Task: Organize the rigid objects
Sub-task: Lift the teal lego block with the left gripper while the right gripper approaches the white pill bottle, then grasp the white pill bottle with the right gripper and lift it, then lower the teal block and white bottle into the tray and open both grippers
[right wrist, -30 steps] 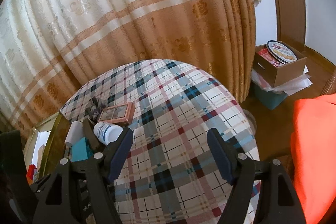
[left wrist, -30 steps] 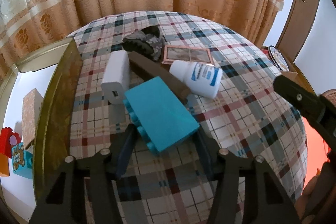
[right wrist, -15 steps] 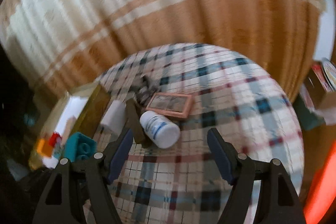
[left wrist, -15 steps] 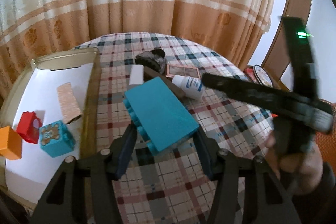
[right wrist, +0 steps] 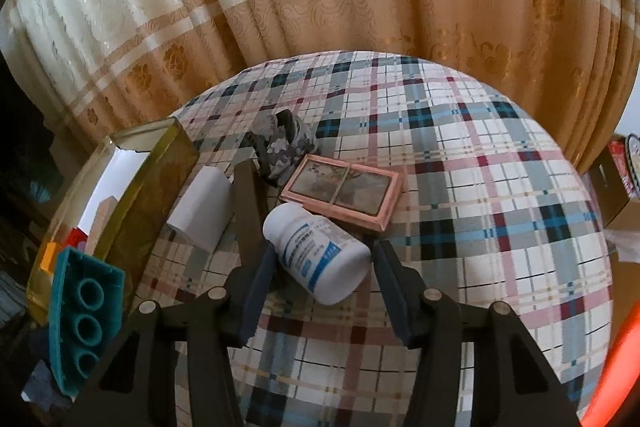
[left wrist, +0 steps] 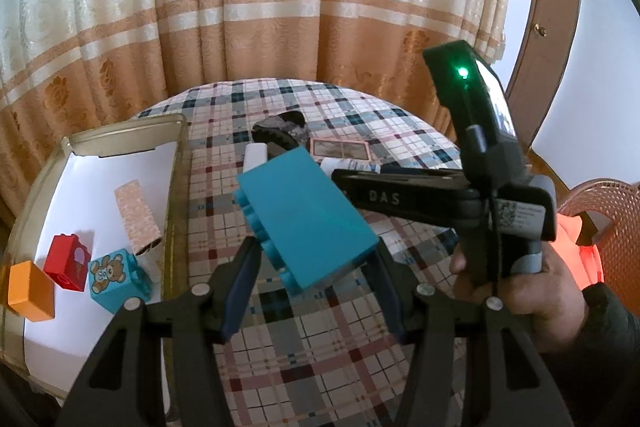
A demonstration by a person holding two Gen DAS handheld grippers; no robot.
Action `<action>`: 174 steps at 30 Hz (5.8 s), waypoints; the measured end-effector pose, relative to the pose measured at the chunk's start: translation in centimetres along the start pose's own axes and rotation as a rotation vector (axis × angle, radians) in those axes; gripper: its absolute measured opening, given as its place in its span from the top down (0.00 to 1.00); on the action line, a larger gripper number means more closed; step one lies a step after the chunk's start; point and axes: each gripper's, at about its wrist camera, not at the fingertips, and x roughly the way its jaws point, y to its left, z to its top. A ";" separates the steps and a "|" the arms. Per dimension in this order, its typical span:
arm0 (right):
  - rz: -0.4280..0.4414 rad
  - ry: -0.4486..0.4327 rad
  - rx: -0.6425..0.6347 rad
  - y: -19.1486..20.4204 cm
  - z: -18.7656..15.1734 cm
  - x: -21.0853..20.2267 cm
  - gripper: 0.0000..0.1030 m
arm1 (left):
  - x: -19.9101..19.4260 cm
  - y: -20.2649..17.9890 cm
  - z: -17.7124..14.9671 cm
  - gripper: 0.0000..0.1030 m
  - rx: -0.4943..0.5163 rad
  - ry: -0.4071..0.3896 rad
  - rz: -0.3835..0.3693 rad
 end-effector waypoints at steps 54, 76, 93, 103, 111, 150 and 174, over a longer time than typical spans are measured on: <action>0.047 0.032 0.108 0.0 -4.6 -5.0 0.74 | -3.3 1.8 -0.7 0.46 -0.061 -0.042 -0.009; 0.021 0.049 -0.211 3.2 0.4 0.5 0.35 | -2.8 1.9 -0.4 0.46 -0.060 -0.025 0.000; 0.150 0.029 -0.064 3.3 -2.0 -1.7 0.68 | -3.3 3.2 -0.7 0.46 -0.083 -0.038 0.010; 0.156 -0.009 0.050 2.8 -2.4 -3.0 0.70 | -3.4 3.6 -0.9 0.46 -0.097 -0.038 0.004; 0.106 0.028 0.023 4.6 -0.5 -0.2 0.68 | -3.5 3.9 -0.9 0.46 -0.100 -0.037 0.010; 0.126 0.066 0.077 4.9 2.1 3.3 0.62 | -3.9 5.8 -0.7 0.46 -0.119 -0.054 0.039; 0.243 -0.098 -0.025 16.0 5.5 -0.2 0.62 | -4.7 15.2 3.0 0.46 -0.150 -0.153 0.280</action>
